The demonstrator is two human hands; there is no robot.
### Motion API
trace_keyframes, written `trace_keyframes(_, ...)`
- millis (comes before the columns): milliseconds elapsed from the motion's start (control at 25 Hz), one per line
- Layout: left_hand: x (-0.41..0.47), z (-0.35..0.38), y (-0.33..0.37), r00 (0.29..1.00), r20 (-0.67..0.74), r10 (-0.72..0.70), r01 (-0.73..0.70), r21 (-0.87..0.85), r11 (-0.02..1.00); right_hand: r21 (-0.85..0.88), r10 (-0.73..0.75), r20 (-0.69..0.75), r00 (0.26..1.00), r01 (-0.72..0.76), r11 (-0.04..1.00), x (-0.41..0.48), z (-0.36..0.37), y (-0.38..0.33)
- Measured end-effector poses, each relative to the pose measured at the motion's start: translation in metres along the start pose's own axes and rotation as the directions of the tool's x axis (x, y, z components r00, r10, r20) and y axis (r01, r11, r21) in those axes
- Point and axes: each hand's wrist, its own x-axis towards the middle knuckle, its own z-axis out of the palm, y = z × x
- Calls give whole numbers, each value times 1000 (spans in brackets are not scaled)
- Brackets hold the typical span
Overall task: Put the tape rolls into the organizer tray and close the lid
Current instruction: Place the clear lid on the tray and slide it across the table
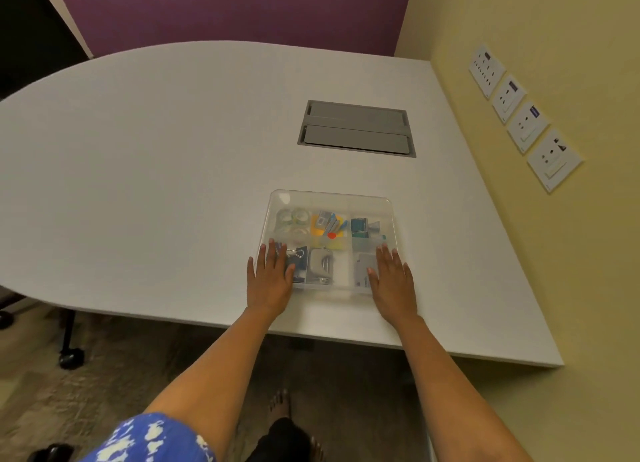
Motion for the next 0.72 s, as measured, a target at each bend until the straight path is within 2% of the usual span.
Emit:
trace_keyframes(80,-1,1,-1,999,49,9,-11,36,999,-85,-37,37,999,40,996,-4,4,3)
trace_keyframes(240,-1,-1,-3,996,83,9,-17,87,996,-118,-38,55,998,45,992,-4,5,3)
trace_keyframes(640,-3,3,-2,999,29,18,-20,63,998,-176,-50,-37,998,43,983,-5,14,7)
trace_keyframes(720,-3,4,-2,1000,19,14,-15,52,999,-142,-38,-71,997,28,989,-5,16,6)
